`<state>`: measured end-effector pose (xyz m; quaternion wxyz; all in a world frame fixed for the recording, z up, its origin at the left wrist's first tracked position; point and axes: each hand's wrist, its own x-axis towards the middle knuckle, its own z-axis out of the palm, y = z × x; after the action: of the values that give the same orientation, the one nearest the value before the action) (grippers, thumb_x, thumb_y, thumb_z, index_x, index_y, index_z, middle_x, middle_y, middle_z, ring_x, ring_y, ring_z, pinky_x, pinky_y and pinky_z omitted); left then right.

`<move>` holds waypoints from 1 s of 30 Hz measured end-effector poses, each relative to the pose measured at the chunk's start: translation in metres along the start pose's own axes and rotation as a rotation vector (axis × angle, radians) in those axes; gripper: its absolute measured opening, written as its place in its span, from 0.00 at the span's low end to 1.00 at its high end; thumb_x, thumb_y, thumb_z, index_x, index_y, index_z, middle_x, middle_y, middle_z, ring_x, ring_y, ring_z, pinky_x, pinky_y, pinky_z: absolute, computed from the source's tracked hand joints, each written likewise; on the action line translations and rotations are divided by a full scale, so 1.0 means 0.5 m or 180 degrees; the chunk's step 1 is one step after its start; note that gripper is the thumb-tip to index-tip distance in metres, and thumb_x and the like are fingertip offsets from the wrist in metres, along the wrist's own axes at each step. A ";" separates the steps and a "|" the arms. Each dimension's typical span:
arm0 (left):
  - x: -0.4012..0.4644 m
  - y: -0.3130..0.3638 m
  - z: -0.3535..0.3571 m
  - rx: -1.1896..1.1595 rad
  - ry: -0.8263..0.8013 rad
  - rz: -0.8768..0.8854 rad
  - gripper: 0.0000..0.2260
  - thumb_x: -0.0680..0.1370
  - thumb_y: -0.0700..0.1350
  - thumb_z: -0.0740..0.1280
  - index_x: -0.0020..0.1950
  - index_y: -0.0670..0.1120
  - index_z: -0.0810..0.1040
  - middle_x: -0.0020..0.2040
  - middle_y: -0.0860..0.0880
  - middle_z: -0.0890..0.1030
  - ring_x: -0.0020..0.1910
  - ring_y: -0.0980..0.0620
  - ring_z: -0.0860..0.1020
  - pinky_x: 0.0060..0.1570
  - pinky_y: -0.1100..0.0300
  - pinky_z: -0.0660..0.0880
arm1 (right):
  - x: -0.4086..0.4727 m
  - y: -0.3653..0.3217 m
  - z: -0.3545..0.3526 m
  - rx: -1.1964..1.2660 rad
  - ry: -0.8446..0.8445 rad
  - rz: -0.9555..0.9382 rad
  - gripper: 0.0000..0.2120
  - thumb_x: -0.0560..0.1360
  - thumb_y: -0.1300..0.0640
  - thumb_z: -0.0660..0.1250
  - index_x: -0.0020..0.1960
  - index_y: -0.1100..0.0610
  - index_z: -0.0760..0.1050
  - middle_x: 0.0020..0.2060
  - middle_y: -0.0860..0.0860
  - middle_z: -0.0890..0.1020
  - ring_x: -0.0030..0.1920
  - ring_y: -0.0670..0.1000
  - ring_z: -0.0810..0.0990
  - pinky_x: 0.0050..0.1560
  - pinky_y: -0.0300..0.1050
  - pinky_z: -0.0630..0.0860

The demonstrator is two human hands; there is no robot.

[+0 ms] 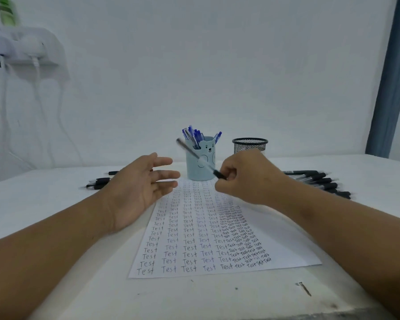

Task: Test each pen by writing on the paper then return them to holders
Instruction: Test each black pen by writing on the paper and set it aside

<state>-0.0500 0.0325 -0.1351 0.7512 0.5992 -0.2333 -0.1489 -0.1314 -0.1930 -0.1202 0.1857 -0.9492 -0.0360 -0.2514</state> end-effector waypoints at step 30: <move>-0.013 -0.010 -0.027 0.3525 0.0114 0.0114 0.03 0.72 0.54 0.76 0.44 0.60 0.85 0.53 0.62 0.81 0.51 0.68 0.75 0.52 0.64 0.68 | 0.001 0.071 0.042 0.1459 -0.0058 0.0734 0.22 0.69 0.64 0.71 0.23 0.52 0.63 0.20 0.49 0.67 0.30 0.53 0.76 0.38 0.47 0.71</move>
<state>-0.0480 0.0459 -0.1432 0.3302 0.9030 -0.2741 0.0190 -0.1156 -0.2183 -0.1489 0.4232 -0.8824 0.0148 -0.2053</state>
